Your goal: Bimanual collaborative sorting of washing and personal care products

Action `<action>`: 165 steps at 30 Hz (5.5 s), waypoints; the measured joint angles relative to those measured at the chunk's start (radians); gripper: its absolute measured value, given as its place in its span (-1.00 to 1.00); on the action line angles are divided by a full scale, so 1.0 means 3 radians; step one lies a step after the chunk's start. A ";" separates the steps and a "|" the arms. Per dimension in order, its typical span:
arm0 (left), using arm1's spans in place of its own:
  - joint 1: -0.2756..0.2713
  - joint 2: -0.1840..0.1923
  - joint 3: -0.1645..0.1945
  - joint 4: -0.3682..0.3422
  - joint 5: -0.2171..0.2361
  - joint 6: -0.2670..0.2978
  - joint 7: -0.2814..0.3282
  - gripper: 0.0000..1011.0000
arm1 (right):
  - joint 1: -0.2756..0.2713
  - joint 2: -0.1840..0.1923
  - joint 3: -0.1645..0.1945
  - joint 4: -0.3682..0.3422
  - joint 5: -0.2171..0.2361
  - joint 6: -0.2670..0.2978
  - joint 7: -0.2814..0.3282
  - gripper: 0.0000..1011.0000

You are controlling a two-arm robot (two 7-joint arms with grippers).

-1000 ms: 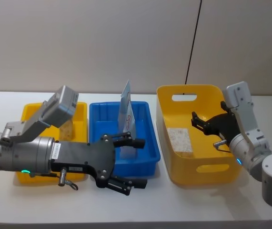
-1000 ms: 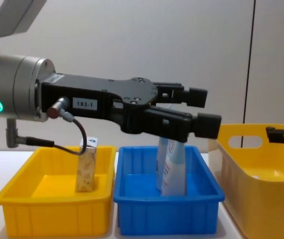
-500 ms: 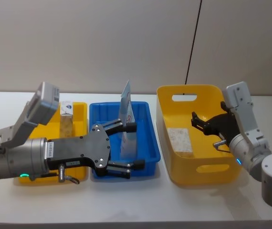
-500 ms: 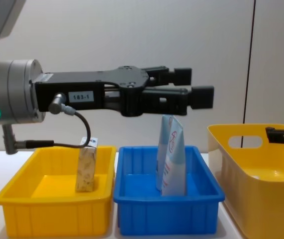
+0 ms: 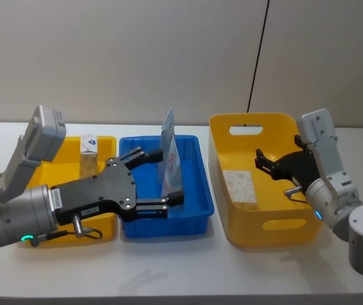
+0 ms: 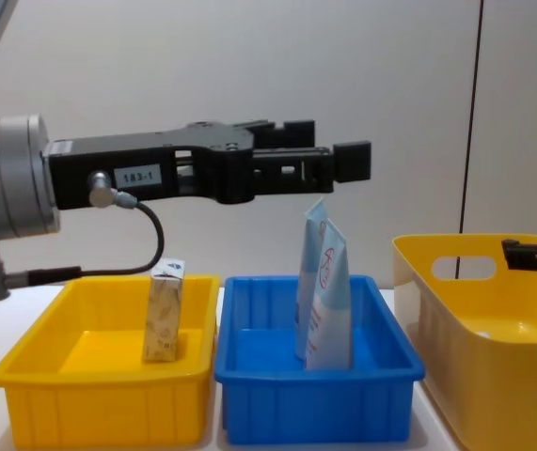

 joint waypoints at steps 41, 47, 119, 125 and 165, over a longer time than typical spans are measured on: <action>0.0211 0.0351 -0.0026 -0.0386 -0.0036 0.0658 0.0651 0.98 | 0.0000 0.0000 0.0000 0.0000 0.0000 0.0000 0.0000 0.98; 0.0221 0.0356 -0.0029 -0.0387 -0.0041 0.0658 0.0671 0.98 | 0.0000 0.0000 0.0000 0.0000 0.0000 0.0000 0.0000 0.98; 0.0237 0.0365 -0.0031 -0.0391 -0.0048 0.0654 0.0705 0.98 | 0.0150 -0.0220 -0.0262 -0.0606 0.0386 0.0844 0.0879 0.98; 0.0237 0.0365 -0.0031 -0.0391 -0.0048 0.0654 0.0705 0.98 | 0.0174 -0.0256 -0.0304 -0.0556 0.0330 0.0854 0.0871 0.98; 0.0237 0.0365 -0.0031 -0.0391 -0.0048 0.0654 0.0705 0.98 | 0.0338 -0.0580 -0.0484 -0.0080 -0.0052 0.0761 0.0645 0.98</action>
